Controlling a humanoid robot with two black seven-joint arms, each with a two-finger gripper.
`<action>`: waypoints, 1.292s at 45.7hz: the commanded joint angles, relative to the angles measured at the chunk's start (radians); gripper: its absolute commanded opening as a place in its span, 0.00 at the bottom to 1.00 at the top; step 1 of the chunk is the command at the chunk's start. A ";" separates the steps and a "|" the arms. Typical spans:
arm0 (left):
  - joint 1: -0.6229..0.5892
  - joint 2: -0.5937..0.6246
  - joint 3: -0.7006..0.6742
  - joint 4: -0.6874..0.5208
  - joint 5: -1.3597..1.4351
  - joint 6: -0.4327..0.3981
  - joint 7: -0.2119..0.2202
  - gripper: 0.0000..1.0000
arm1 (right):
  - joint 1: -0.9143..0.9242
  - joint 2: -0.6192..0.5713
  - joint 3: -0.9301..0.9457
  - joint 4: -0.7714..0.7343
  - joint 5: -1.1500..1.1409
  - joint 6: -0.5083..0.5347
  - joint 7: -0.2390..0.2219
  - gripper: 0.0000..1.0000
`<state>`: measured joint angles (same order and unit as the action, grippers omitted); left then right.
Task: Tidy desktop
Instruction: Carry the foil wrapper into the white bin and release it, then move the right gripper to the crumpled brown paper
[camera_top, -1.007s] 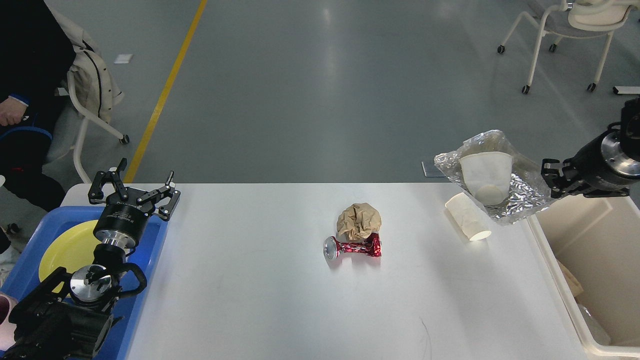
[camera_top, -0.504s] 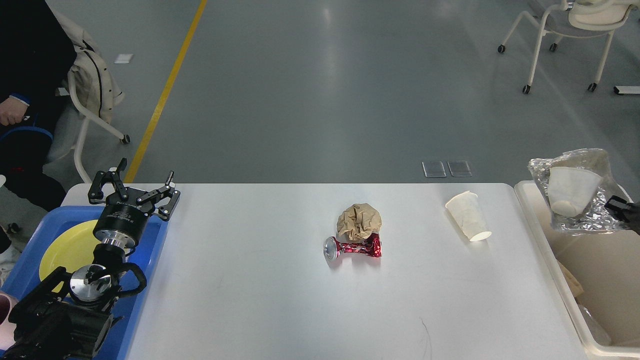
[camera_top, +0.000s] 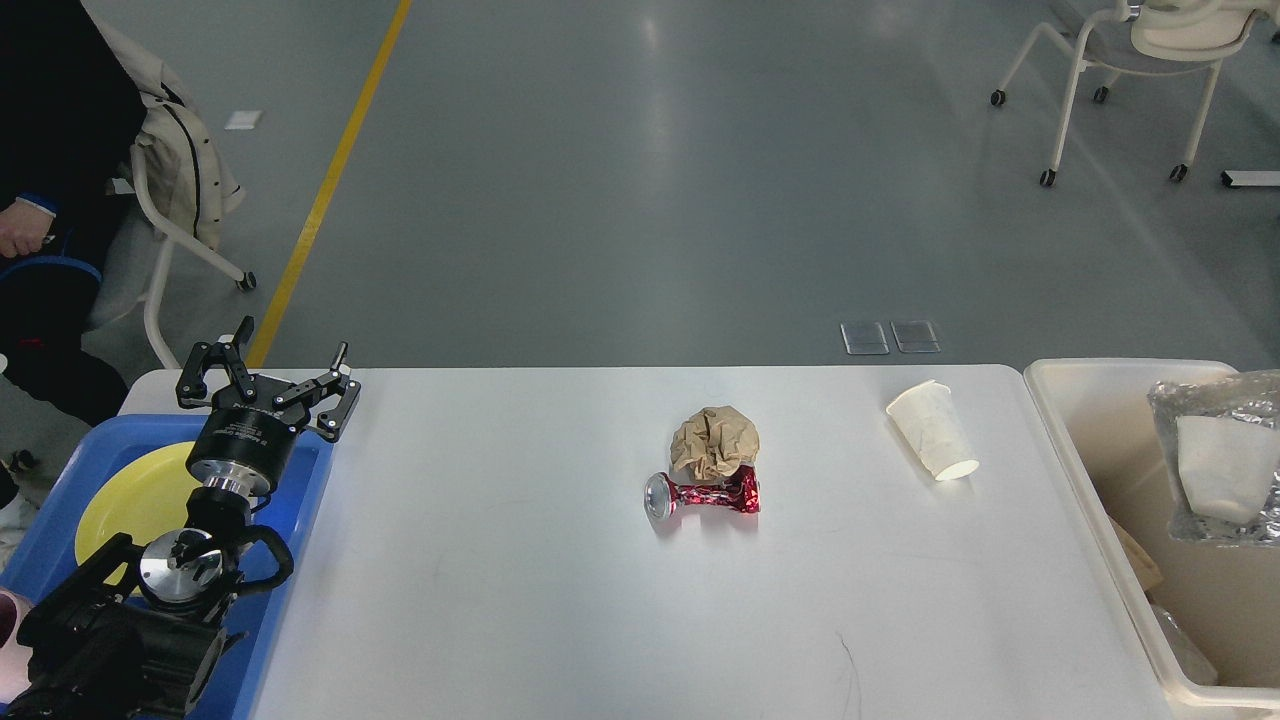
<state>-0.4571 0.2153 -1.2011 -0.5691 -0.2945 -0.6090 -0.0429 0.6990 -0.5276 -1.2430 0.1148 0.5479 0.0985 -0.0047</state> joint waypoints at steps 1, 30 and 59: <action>0.000 0.001 0.000 0.000 0.000 0.000 0.000 0.97 | -0.006 0.018 0.002 -0.003 -0.014 0.001 -0.029 1.00; 0.000 -0.001 0.000 0.000 0.000 0.000 0.000 0.97 | 0.302 0.064 0.011 0.000 -0.034 0.231 -0.032 1.00; 0.000 -0.001 0.000 0.000 0.000 0.000 0.000 0.97 | 1.187 0.228 0.025 0.823 -0.448 0.544 -0.023 1.00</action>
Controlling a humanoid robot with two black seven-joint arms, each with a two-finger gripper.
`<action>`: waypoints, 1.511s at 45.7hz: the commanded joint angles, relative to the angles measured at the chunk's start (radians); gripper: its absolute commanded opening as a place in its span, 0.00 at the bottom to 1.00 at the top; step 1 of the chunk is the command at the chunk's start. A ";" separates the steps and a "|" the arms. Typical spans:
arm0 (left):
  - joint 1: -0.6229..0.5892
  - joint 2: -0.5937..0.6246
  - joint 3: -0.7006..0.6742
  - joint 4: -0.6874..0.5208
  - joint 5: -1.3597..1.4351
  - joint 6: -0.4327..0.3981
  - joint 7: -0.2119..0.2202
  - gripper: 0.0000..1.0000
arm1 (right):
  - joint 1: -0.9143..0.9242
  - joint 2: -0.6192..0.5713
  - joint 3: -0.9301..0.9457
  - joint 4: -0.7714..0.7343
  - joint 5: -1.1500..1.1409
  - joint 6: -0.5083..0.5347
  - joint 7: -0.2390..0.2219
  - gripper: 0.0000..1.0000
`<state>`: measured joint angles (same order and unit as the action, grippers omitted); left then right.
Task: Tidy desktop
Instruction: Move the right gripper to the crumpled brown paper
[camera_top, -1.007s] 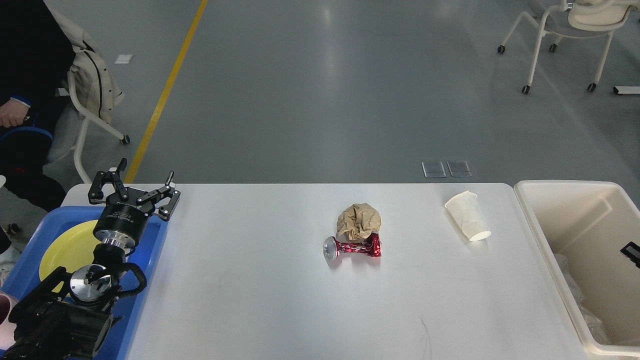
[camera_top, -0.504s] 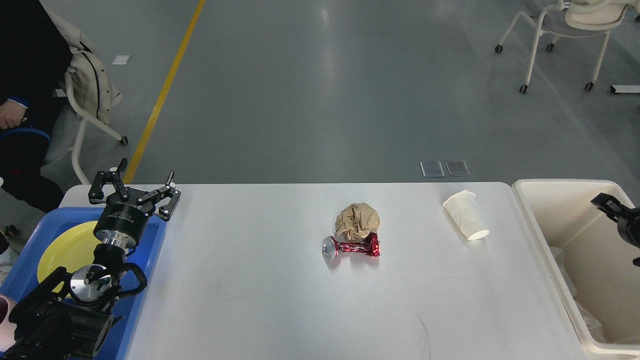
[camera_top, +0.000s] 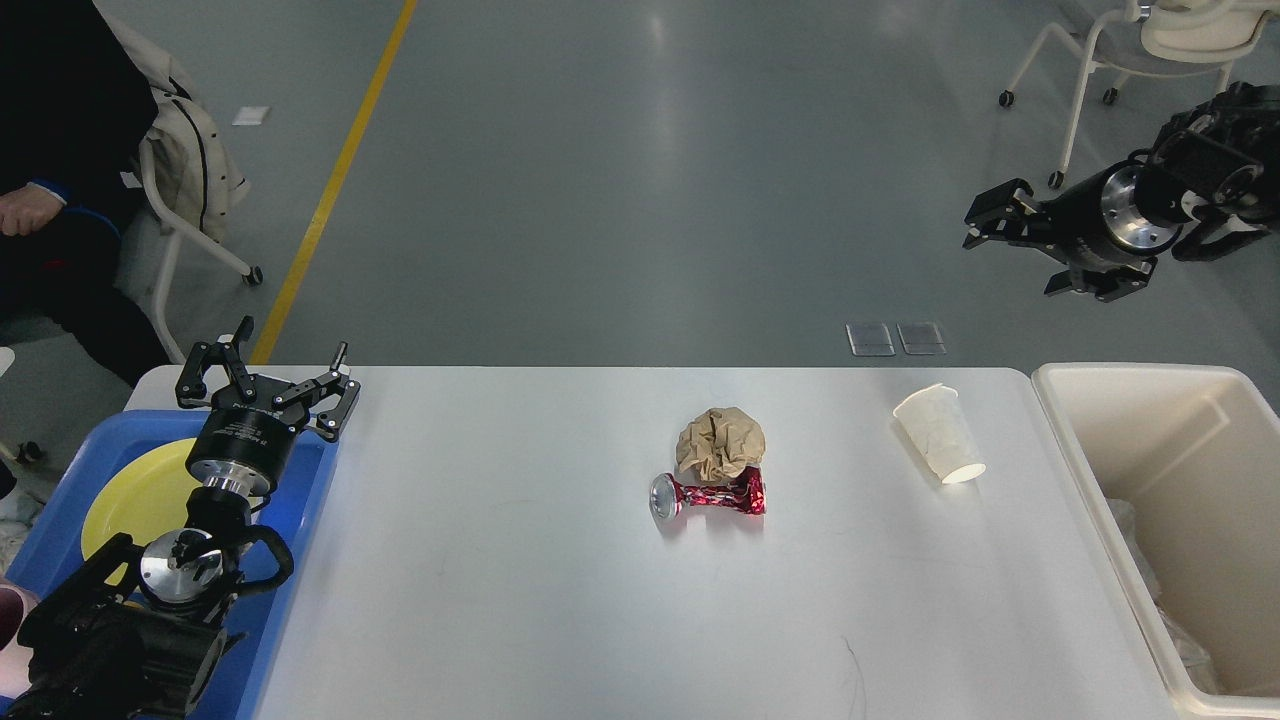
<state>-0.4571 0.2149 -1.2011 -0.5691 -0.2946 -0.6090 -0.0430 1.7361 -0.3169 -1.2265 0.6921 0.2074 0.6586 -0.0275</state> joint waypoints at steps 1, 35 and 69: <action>0.000 0.000 0.000 0.000 0.000 0.000 0.000 0.97 | 0.175 0.018 0.010 0.291 -0.123 -0.023 0.000 1.00; 0.000 0.000 0.000 0.000 0.000 0.000 0.000 0.97 | 0.268 0.160 0.067 0.723 -0.120 -0.396 0.001 1.00; 0.000 0.000 0.000 0.000 0.000 0.000 0.000 0.97 | -0.359 0.492 0.099 0.067 0.414 -0.573 0.001 1.00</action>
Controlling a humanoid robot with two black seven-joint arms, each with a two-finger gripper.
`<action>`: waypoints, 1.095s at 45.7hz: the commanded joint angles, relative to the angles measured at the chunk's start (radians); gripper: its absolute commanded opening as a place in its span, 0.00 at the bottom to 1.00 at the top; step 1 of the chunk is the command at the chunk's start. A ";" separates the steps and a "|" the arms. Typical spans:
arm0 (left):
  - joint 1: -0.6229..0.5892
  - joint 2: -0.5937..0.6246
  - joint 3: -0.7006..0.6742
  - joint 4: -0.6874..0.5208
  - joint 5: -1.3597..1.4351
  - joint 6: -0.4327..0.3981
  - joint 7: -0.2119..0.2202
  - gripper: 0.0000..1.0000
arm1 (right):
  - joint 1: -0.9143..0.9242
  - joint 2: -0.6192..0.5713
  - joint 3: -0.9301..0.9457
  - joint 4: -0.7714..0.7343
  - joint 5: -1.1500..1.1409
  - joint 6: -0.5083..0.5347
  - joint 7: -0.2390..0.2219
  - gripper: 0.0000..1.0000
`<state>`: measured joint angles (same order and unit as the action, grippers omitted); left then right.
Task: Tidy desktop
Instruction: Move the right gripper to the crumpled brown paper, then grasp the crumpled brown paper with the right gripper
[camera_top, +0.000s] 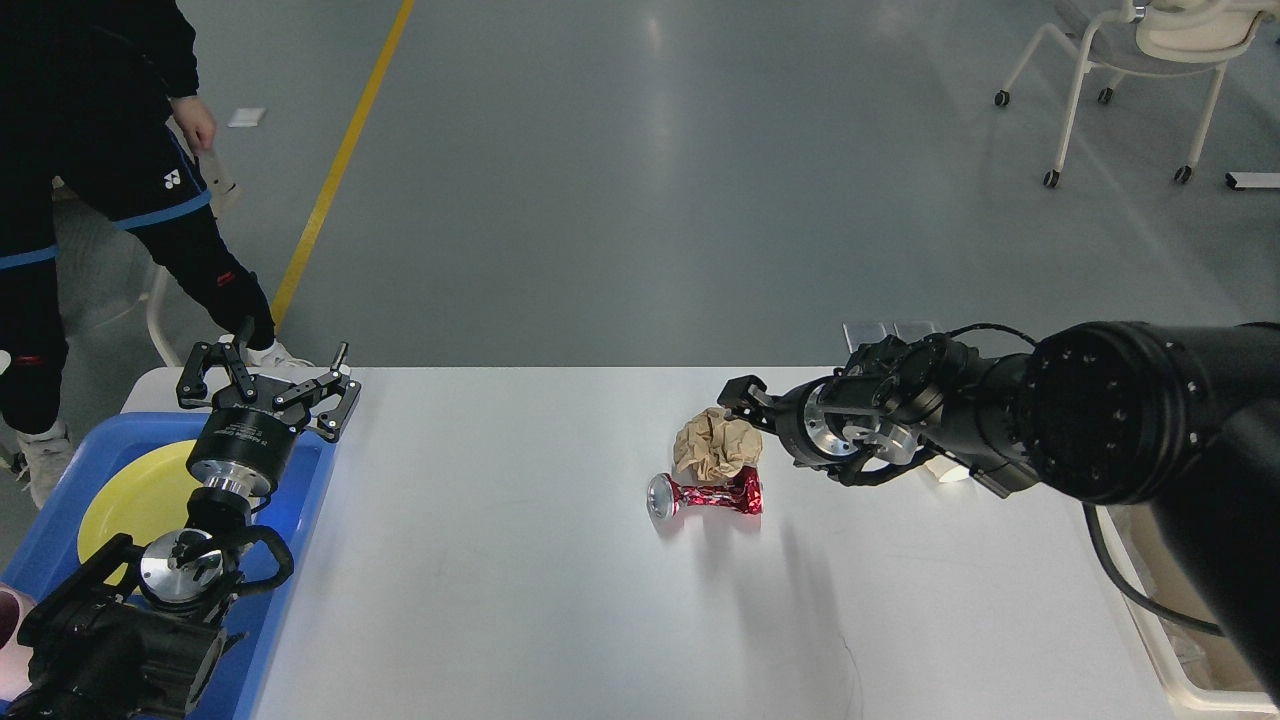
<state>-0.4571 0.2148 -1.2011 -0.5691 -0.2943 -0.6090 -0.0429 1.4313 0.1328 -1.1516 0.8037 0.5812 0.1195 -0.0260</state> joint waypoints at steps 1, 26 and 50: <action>0.000 0.000 0.000 0.000 0.000 0.000 0.000 0.97 | -0.063 0.047 0.032 -0.058 0.042 -0.038 -0.002 1.00; 0.000 0.000 0.000 0.000 0.000 0.000 0.000 0.97 | -0.221 0.053 0.142 -0.216 0.046 -0.078 -0.009 0.71; 0.000 0.000 0.000 0.000 0.000 0.000 0.000 0.97 | -0.215 0.059 0.153 -0.216 0.075 -0.078 -0.012 0.00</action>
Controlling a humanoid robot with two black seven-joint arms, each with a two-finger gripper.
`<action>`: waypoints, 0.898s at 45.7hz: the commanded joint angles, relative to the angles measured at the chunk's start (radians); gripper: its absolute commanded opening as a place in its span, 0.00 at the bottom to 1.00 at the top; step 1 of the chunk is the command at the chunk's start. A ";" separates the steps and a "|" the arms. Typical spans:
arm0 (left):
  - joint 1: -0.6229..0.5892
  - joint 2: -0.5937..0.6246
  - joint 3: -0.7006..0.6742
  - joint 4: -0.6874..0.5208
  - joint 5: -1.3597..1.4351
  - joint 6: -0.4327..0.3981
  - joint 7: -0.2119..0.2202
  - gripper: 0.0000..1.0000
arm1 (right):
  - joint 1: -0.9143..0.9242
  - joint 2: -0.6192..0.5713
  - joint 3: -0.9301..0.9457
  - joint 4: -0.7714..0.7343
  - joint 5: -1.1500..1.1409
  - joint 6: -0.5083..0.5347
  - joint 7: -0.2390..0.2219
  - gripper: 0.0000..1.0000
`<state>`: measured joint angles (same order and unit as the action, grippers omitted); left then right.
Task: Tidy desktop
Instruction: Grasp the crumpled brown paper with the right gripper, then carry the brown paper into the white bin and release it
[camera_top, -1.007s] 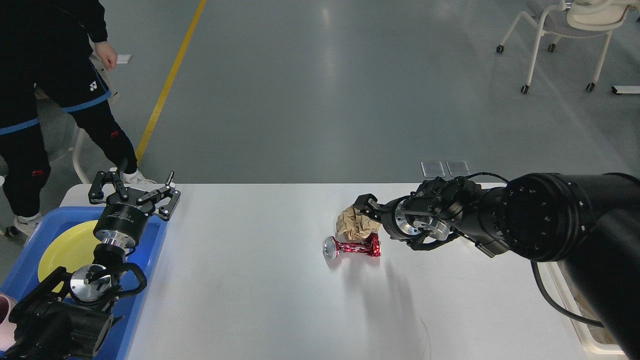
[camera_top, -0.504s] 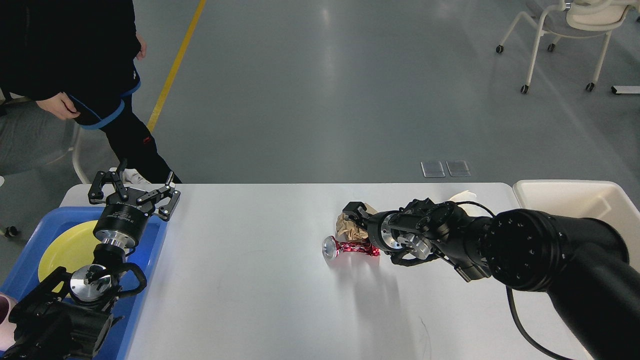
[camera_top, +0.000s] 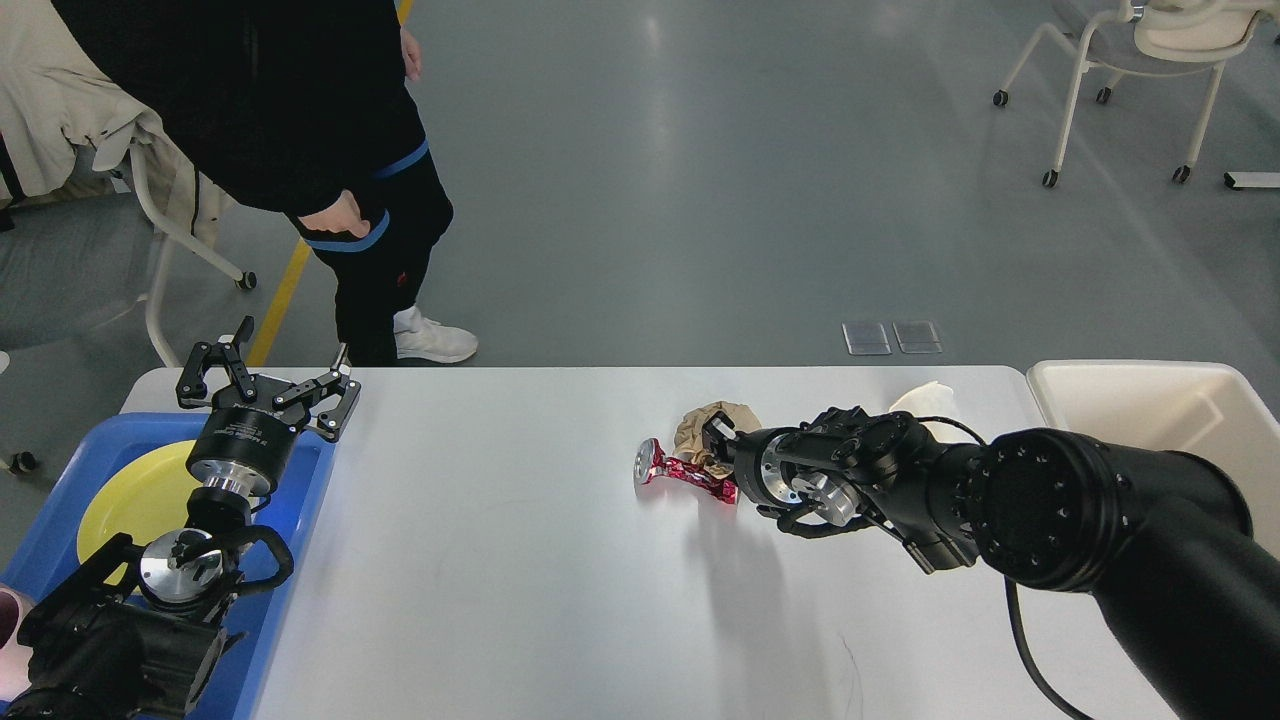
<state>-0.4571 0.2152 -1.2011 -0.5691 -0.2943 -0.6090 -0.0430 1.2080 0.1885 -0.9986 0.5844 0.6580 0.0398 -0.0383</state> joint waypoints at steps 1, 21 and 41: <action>0.000 0.000 0.000 0.000 0.001 0.000 0.000 0.97 | 0.011 0.003 0.000 0.005 -0.001 0.003 0.000 0.00; 0.000 0.000 0.000 0.000 0.000 0.000 0.000 0.97 | 0.212 -0.106 -0.035 0.236 -0.014 0.058 0.011 0.00; 0.000 0.001 0.000 0.000 0.000 0.000 0.000 0.97 | 0.820 -0.426 -0.175 0.729 -0.409 0.405 0.057 0.00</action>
<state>-0.4571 0.2149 -1.2011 -0.5691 -0.2947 -0.6090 -0.0429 1.8939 -0.1543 -1.1383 1.2859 0.3534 0.2868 0.0112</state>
